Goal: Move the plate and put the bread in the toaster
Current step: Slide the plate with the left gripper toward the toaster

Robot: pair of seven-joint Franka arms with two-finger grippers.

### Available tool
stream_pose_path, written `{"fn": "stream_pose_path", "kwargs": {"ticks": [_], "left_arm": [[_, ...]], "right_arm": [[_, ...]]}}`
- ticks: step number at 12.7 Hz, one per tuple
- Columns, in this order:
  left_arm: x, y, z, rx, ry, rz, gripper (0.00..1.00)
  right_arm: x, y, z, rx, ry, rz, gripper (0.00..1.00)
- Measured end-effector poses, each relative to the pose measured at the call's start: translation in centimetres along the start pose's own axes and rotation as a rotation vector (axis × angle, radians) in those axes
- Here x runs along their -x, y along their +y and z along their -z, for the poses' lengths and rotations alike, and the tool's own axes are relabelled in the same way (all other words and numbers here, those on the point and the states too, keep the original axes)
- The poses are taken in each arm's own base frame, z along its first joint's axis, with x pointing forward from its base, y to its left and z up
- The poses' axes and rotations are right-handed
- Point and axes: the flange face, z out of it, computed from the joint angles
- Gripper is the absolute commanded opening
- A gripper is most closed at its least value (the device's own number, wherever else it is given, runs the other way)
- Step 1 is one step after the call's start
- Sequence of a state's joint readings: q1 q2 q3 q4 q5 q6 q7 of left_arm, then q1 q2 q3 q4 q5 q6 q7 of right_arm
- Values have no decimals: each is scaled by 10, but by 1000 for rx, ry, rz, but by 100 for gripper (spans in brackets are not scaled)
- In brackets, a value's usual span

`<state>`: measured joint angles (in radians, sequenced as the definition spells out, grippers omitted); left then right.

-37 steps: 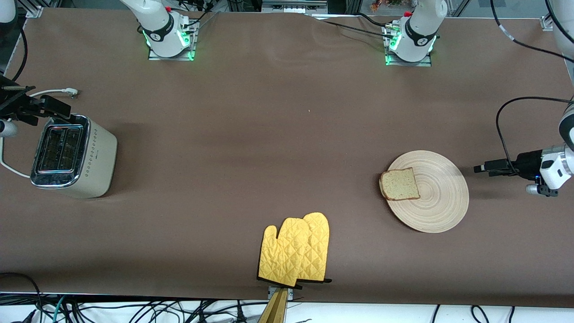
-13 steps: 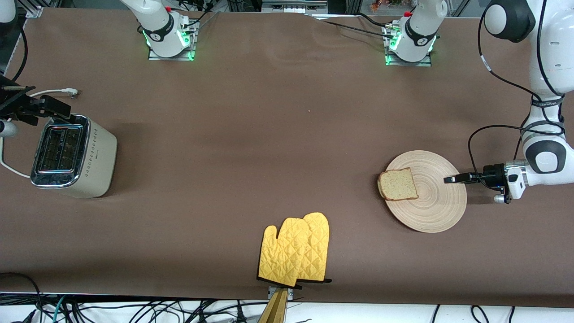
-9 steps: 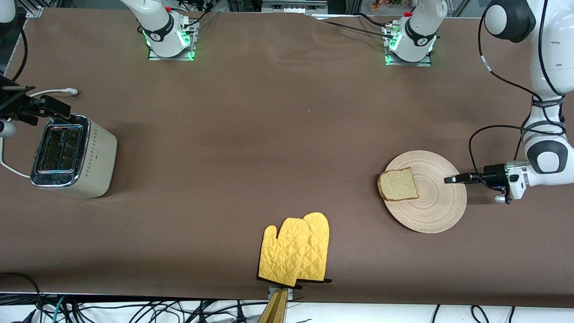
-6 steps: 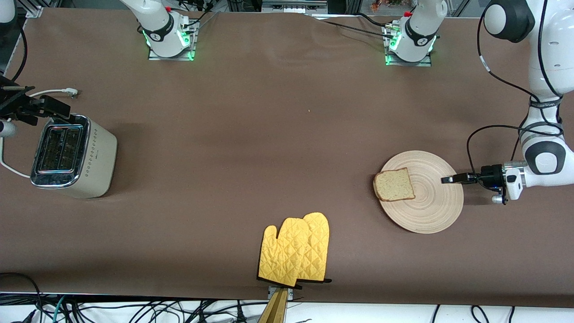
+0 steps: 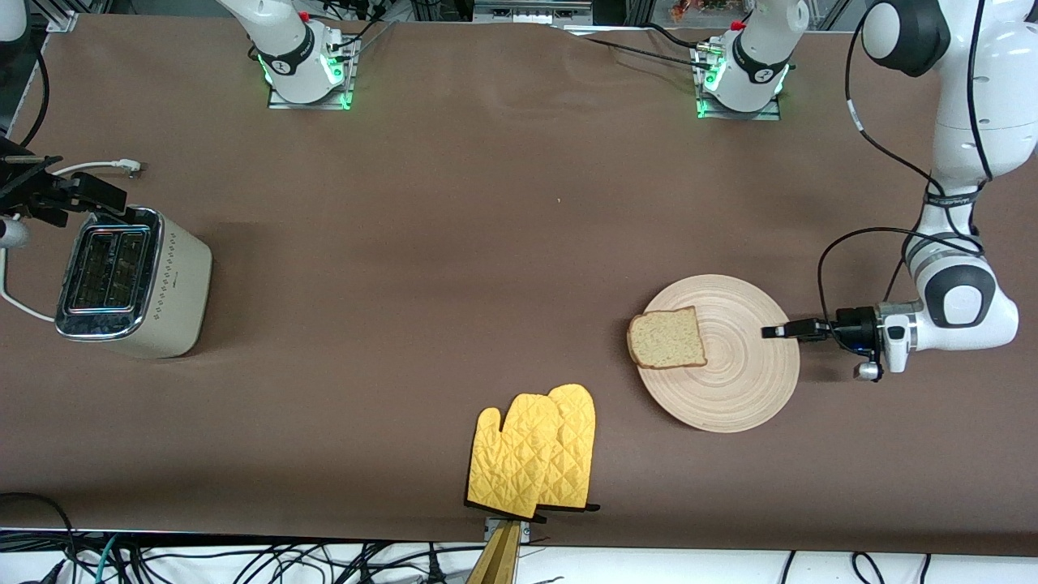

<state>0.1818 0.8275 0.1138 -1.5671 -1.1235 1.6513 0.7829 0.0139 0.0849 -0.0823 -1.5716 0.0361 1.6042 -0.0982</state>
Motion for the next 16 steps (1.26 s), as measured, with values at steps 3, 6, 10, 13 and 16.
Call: {"fn": "stream_pose_path", "kwargs": {"ticks": [3,6,10,13,16], "left_arm": [[-14,54,-56,67,-30,-58,0],[-13,113,-151,110,-105,-71,0],[5,159,-270,48,-100,-60,0],[31,180,-348,20,-71,-25,0],[58,183,-407,-25,-50,-6,0]], "right_arm": [[0,0,0,0,0,0,100],[0,1,0,0,-1,-2,100],[0,2,0,0,-1,-3,100],[0,2,0,0,-1,-3,100],[0,1,0,0,-1,-2,100]]}}
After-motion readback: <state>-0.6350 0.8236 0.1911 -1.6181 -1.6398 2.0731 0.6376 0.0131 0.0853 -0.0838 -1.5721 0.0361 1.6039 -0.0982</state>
